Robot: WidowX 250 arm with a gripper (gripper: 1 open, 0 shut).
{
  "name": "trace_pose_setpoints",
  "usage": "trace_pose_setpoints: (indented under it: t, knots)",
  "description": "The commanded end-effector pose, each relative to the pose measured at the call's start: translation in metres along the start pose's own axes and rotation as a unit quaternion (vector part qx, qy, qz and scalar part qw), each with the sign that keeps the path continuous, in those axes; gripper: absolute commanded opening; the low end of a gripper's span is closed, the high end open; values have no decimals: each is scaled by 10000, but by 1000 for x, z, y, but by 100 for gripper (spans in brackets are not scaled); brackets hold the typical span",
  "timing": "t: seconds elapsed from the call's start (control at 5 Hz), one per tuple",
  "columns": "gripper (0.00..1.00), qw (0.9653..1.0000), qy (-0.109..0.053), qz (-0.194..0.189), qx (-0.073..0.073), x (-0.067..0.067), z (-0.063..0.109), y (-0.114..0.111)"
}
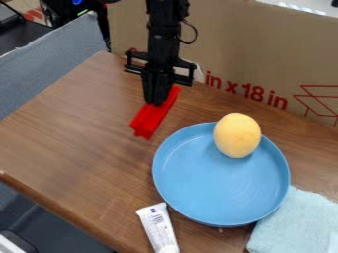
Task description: Put the red object on the blue plate
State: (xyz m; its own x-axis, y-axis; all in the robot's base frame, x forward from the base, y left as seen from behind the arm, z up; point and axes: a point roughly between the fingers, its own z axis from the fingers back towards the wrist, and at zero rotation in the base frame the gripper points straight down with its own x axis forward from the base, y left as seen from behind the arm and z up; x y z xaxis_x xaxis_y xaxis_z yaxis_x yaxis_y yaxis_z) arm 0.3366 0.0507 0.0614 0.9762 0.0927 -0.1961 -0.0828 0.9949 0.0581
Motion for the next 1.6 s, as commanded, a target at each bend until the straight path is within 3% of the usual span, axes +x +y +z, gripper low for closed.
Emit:
trace_pose_setpoints:
  t: [0.0,0.4,1.0,1.2,1.4]
  knots:
    - [0,9993,-387,4,13,-1,22,9]
    - [0,9992,-382,-115,-91,-2,26,12]
    - [0,9982,-516,-49,-289,-2,22,-10]
    - [0,9987,-447,-63,-251,-10,27,-15]
    - [0,9987,-420,-88,-293,-8,34,-16]
